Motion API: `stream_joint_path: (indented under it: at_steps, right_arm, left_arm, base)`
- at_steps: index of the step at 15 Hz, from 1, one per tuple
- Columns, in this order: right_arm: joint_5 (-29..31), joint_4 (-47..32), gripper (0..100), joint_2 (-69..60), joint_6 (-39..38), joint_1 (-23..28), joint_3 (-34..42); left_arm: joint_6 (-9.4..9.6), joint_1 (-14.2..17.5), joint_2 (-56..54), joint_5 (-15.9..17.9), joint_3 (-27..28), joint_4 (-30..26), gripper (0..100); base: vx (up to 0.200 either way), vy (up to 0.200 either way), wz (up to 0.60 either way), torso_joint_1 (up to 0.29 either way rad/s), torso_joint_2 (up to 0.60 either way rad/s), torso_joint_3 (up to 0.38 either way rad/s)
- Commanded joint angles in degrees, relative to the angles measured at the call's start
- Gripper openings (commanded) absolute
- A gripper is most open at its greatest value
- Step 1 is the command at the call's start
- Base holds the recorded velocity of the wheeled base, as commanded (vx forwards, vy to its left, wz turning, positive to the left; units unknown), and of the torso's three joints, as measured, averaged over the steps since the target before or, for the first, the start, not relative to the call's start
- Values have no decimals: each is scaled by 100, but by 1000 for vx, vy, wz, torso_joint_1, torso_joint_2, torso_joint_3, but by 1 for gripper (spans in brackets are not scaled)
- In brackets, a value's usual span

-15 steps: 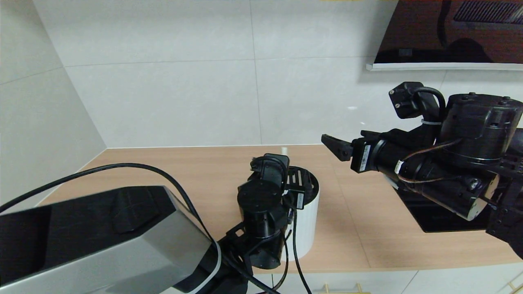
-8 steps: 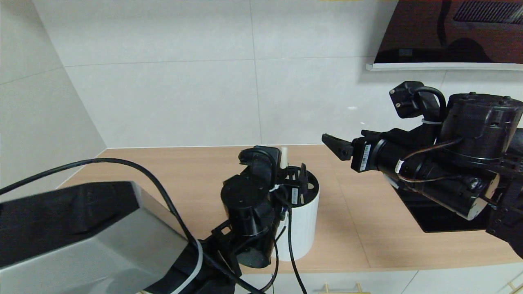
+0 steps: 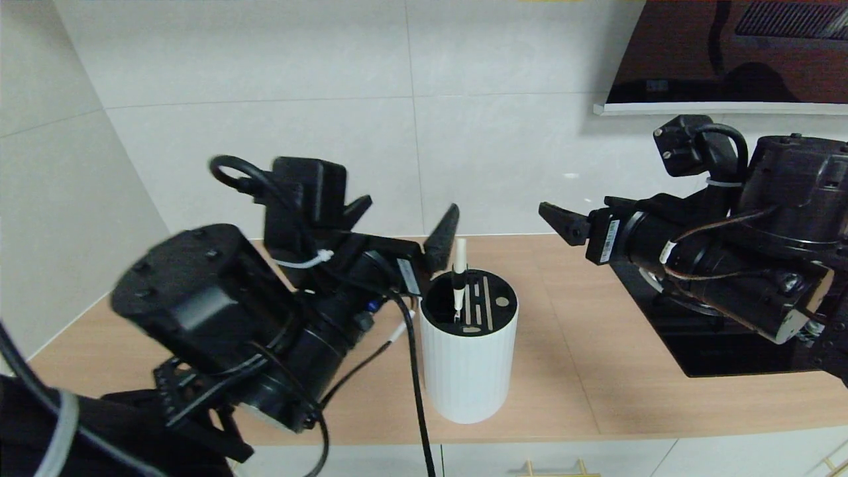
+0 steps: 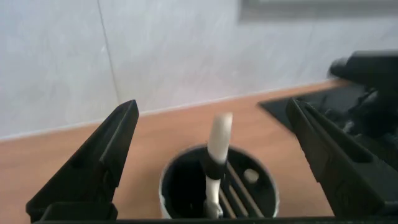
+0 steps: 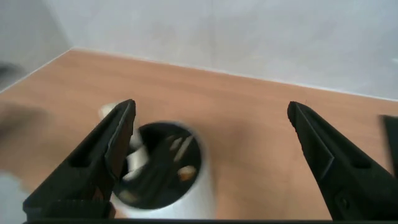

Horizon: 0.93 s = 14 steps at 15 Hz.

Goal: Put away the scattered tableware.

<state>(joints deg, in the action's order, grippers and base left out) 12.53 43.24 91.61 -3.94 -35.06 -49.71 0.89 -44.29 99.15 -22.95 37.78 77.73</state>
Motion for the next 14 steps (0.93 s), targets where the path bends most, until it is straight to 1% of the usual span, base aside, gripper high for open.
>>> stream_joint_path:
  at_steps: [1, 2, 3, 4, 5, 6, 7, 8, 9, 10, 11, 12, 13, 14]
  right_arm:
    - [-14, 62, 100, -284, 104, 360, 225]
    - [-58, 106, 100, -434, 121, 570, 410]
    - [-58, 114, 100, -442, 121, 588, 427]
    - [-58, 158, 100, -1031, 174, 720, 928]
    - [-5, 158, 100, -1365, 174, 808, 1166]
    - [-14, 158, 100, -1647, 165, 896, 1385]
    - [-67, 79, 100, -2429, 174, 1036, 1922]
    - [-40, 0, 100, -2886, 192, 1054, 2264]
    - [-14, -88, 100, -3299, 218, 1054, 2510]
    - [4, -615, 100, -4266, 359, 1186, 2880]
    - [4, -1292, 100, -4986, 429, 1449, 2906]
    - [-5, -1564, 100, -5241, 438, 1555, 2888]
    - [-5, -2417, 100, -5997, 438, 1845, 2739]
    - [-23, -3278, 100, -6762, 438, 2117, 2554]
  left_arm:
    - [-291, 614, -1055, 151, -253, 6, 100]
    - [-616, 808, -1380, 212, -368, -21, 100]
    - [-643, 817, -1398, 212, -376, -21, 100]
    - [-854, 1353, -2180, 450, -957, -126, 100]
    - [-836, 1722, -2532, 520, -1308, -407, 100]
    - [-827, 1906, -2804, 520, -1519, -636, 100]
    - [-827, 2355, -3463, 546, -1897, -1436, 100]
    - [-827, 2557, -3929, 555, -2064, -2007, 100]
    - [-827, 2610, -4386, 555, -2143, -2517, 100]
    - [-818, 2610, -5520, 555, -2187, -3791, 100]
    - [-775, 2610, -6443, 582, -2117, -4925, 100]
    - [-748, 2610, -6768, 608, -2046, -5365, 100]
    - [-634, 2610, -7761, 696, -1739, -6788, 100]
    - [-625, 2873, -8500, 749, -1273, -8089, 100]
  base:
    - [0, 0, 0, 0, 0, 0]
    - [0, 0, 0, 0, 0, 0]
    - [0, 0, 0, 0, 0, 0]
    - [0, 0, 0, 0, 0, 0]
    - [0, 0, 0, 0, 0, 0]
    - [0, 0, 0, 0, 0, 0]
    - [0, 0, 0, 0, 0, 0]
    - [0, 0, 0, 0, 0, 0]
    - [0, 0, 0, 0, 0, 0]
    - [0, 0, 0, 0, 0, 0]
    - [0, 0, 0, 0, 0, 0]
    - [0, 0, 0, 0, 0, 0]
    - [0, 0, 0, 0, 0, 0]
    - [0, 0, 0, 0, 0, 0]
